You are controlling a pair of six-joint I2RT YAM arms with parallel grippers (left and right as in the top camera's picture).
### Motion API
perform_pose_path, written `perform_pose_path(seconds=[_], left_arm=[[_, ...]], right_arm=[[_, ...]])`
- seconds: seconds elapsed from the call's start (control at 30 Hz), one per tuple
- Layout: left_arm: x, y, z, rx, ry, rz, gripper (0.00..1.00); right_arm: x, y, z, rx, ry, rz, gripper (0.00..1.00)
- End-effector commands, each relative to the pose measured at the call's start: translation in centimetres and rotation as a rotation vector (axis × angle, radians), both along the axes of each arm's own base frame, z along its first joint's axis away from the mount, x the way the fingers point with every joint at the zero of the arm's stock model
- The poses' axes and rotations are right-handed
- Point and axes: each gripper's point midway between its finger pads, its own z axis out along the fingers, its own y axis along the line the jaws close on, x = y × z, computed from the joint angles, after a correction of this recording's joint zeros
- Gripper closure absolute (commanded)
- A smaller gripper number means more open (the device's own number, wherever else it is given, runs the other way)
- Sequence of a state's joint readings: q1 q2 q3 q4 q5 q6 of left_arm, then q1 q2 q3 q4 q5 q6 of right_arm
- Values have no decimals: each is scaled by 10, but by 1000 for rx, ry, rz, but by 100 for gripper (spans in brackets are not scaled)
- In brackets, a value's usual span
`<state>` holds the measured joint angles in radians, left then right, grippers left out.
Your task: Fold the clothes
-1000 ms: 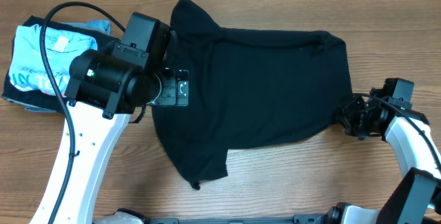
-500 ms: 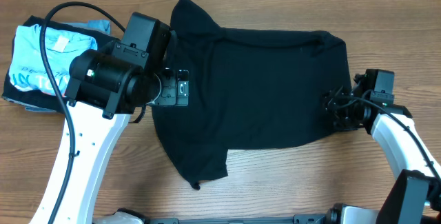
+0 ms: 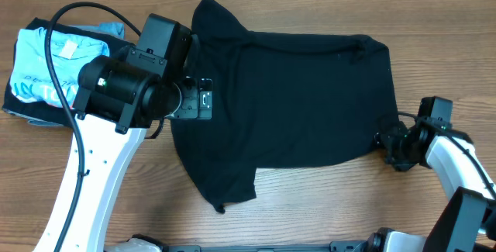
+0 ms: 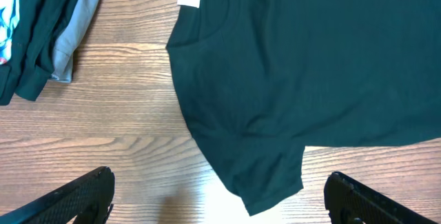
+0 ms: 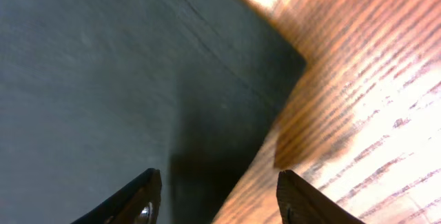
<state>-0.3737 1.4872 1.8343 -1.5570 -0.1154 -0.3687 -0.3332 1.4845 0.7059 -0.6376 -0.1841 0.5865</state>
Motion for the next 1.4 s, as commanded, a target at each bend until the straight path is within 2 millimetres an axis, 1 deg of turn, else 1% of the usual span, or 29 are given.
perform_pose_path(seconds=[0.0, 0.03, 0.1, 0.13, 0.2, 0.27, 0.37, 0.43, 0.53, 0.6, 0.73, 0.83, 0.93, 1.07, 1.1, 1.13, 1.17, 1.23, 1.3, 1.33, 1.37], left_arm=[[0, -2, -1, -7, 5, 6, 0], [0, -2, -1, -7, 5, 6, 0], [0, -3, -1, -7, 5, 5, 0], [0, -3, -1, -7, 5, 5, 0], [0, -3, -1, -7, 5, 5, 0], [0, -3, -1, -7, 5, 5, 0], [0, -3, -1, -7, 5, 5, 0], [0, -3, -1, -7, 5, 4, 0], [0, -3, -1, -7, 5, 5, 0], [0, -3, -1, -7, 5, 4, 0], [0, -3, -1, -7, 5, 4, 0], [0, -3, -1, -7, 5, 4, 0], [0, -3, -1, -7, 5, 4, 0], [0, -3, -1, -7, 5, 4, 0], [0, -3, -1, -7, 5, 4, 0], [0, -3, -1, -7, 5, 4, 0], [0, -3, -1, -7, 5, 4, 0], [0, -3, -1, -7, 5, 4, 0], [0, -3, -1, -7, 5, 4, 0], [0, -3, -1, -7, 5, 4, 0], [0, -3, -1, -7, 5, 4, 0]], right_arm=[[-7, 11, -12, 55, -3, -9, 47], [-8, 12, -13, 57, -7, -9, 53], [-6, 11, -13, 53, -15, -7, 92], [-5, 11, -12, 51, -19, -4, 96], [-2, 9, -7, 43, -15, 2, 96], [5, 6, 2, 27, -22, 28, 96], [11, -1, 14, -39, -7, 57, 96], [14, 1, 19, -66, -1, 82, 96], [24, 11, 24, -107, -19, 137, 96], [40, 24, 27, -140, -74, 192, 96], [62, 37, 34, -194, -161, 245, 96], [70, 43, 31, -202, -181, 265, 96], [79, 48, 23, -202, -192, 279, 96], [98, 57, 15, -199, -249, 313, 96], [103, 61, 15, -188, -274, 345, 96], [110, 69, 17, -165, -312, 388, 92], [112, 72, 19, -156, -327, 402, 89], [118, 79, 24, -144, -373, 468, 74], [121, 89, 32, -140, -418, 591, 48], [122, 91, 36, -141, -428, 622, 39], [124, 90, 43, -147, -429, 634, 35]])
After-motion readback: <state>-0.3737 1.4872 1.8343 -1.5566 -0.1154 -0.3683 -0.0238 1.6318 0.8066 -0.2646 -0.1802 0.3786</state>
